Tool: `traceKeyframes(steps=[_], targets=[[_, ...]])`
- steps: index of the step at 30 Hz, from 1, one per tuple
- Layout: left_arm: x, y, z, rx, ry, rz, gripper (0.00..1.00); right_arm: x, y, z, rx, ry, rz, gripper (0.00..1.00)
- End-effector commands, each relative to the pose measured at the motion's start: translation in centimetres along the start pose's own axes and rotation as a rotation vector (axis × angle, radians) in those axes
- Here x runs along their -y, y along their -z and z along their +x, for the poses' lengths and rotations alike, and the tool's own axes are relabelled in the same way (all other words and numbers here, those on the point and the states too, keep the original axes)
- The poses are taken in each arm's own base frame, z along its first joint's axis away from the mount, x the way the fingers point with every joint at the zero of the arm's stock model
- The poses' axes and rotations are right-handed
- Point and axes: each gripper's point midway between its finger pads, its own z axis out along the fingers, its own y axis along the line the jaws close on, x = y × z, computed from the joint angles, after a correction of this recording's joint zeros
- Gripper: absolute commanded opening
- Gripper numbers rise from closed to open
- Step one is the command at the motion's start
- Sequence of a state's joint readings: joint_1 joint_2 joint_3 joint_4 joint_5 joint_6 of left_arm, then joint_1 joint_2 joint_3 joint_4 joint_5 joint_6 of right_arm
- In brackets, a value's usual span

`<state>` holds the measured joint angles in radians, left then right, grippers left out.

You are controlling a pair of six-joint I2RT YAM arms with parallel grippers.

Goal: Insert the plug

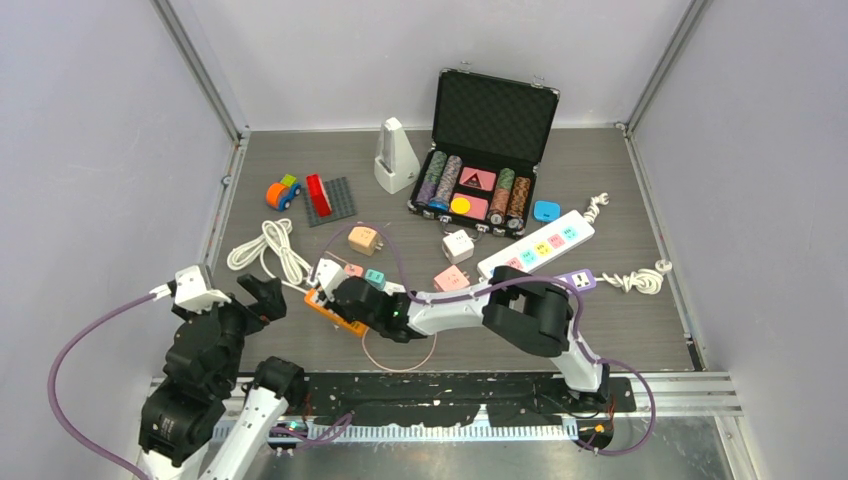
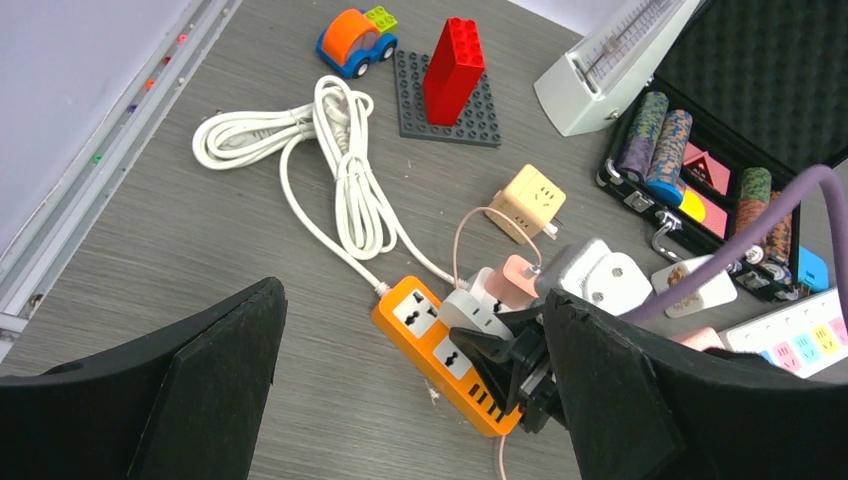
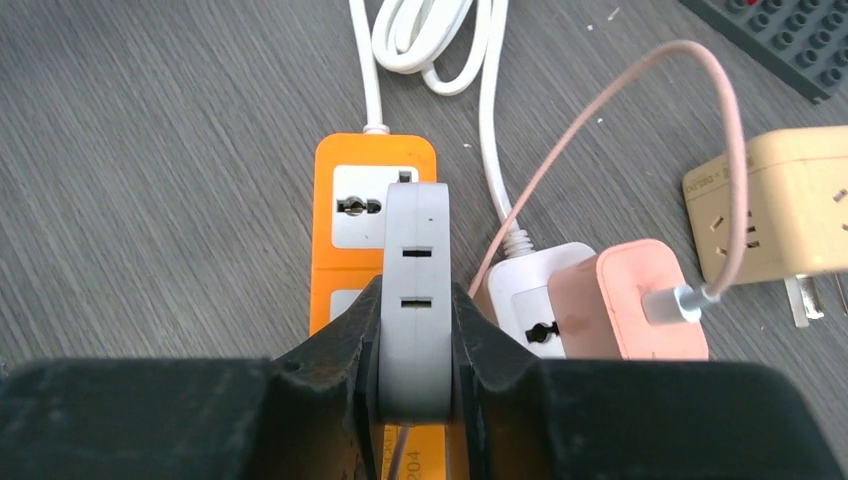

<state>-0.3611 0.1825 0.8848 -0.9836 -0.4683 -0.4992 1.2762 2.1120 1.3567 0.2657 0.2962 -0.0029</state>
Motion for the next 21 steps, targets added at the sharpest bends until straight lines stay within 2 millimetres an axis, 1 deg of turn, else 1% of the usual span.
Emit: traceKeyframes(steps=[1, 3, 9, 12, 14, 17, 19, 21], targets=[[0.2, 0.1, -0.8, 0.051, 0.037, 0.018, 0.99, 1.8, 1.2, 0.9, 0.052, -0.027, 0.111, 0.05], [0.2, 0.0, -0.8, 0.056, 0.04, 0.018, 0.99, 1.9, 1.7, 0.2, 0.116, -0.023, 0.101, 0.05], [0.2, -0.2, -0.7, 0.055, 0.041, 0.014, 0.99, 1.1, 3.7, -3.8, 0.26, -0.048, 0.025, 0.05], [0.3, -0.3, -0.5, 0.048, 0.038, 0.013, 0.99, 0.8, 4.5, -5.3, 0.316, -0.071, -0.007, 0.05], [0.3, -0.4, -0.1, 0.033, 0.045, 0.012, 0.99, 0.7, 5.1, -6.3, 0.353, -0.091, -0.018, 0.05], [0.7, -0.8, 1.2, -0.02, 0.057, 0.019, 0.99, 0.8, 6.4, -8.0, 0.428, -0.117, -0.035, 0.05], [0.9, -1.2, 2.1, -0.067, 0.05, 0.016, 0.99, 0.9, 6.7, -8.4, 0.44, -0.122, -0.035, 0.05], [0.9, -1.3, 2.5, -0.096, 0.045, 0.002, 0.99, 0.8, 6.6, -8.6, 0.434, -0.12, -0.04, 0.05]])
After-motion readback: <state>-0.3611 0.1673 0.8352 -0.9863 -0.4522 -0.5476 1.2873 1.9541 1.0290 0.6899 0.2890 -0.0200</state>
